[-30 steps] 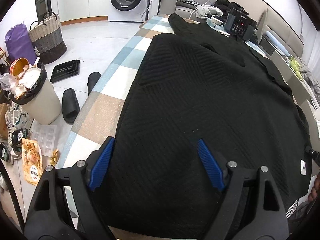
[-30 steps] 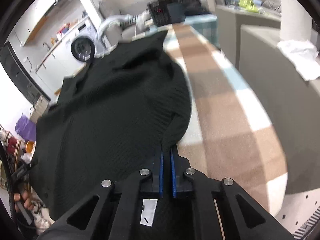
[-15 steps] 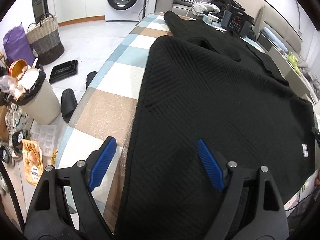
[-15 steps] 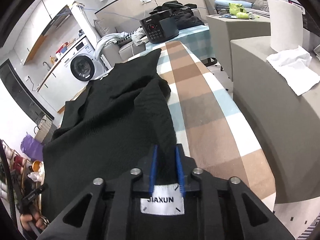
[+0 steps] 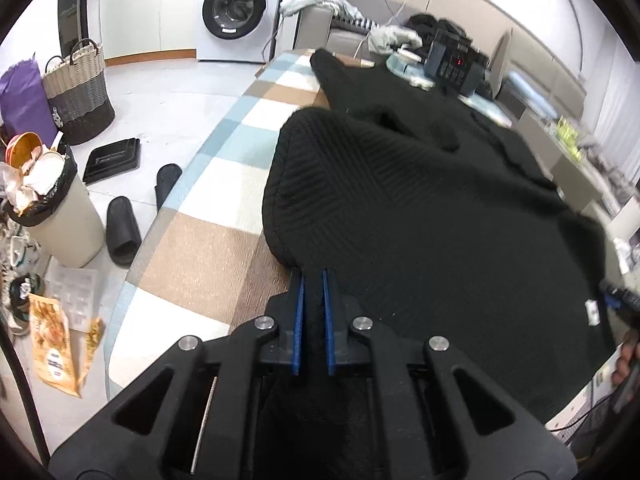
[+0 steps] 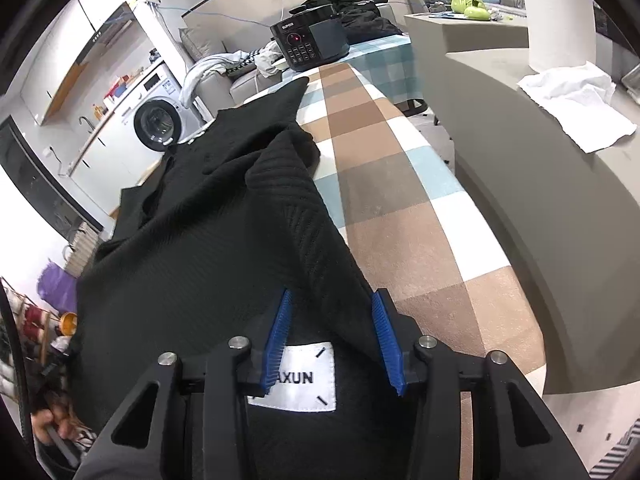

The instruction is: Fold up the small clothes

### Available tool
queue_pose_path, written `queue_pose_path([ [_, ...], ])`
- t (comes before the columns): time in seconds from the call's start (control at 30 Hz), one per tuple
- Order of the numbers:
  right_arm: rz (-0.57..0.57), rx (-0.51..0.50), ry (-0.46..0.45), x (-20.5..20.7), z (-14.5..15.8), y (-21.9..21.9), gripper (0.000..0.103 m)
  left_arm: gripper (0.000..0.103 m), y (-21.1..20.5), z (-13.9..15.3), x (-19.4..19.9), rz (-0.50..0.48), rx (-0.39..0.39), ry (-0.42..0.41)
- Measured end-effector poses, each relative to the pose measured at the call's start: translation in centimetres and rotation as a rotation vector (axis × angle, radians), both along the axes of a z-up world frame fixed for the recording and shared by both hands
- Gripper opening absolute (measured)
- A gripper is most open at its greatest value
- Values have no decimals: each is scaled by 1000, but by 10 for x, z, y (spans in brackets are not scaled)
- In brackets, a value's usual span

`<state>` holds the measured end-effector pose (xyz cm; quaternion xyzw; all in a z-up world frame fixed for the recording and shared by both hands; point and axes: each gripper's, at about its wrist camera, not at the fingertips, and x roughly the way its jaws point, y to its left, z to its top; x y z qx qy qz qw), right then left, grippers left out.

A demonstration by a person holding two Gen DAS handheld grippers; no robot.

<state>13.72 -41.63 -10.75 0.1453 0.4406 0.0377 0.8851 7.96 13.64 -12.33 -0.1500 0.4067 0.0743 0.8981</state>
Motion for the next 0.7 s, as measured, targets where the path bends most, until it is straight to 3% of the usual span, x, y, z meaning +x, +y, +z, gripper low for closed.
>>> queue_pose_path([
  [0.07,11,-31,-2,1,0,5,24,6,1,6,-2,2,-10,-21],
  [0.1,26,-53,-10,2,0,9,11,6,1,8,-3,3,-11,-32],
  [0.13,29,-59,-18,1,0,10,6,6,2,12,-5,7,-14,-45],
  [0.47,-2,122,-188,-18,35,-10,3,4,21,42,-27,41,-59,-136],
  [0.7,-47,127,-341,-18,69,1,3,3,33,68,-33,82,-71,-217],
])
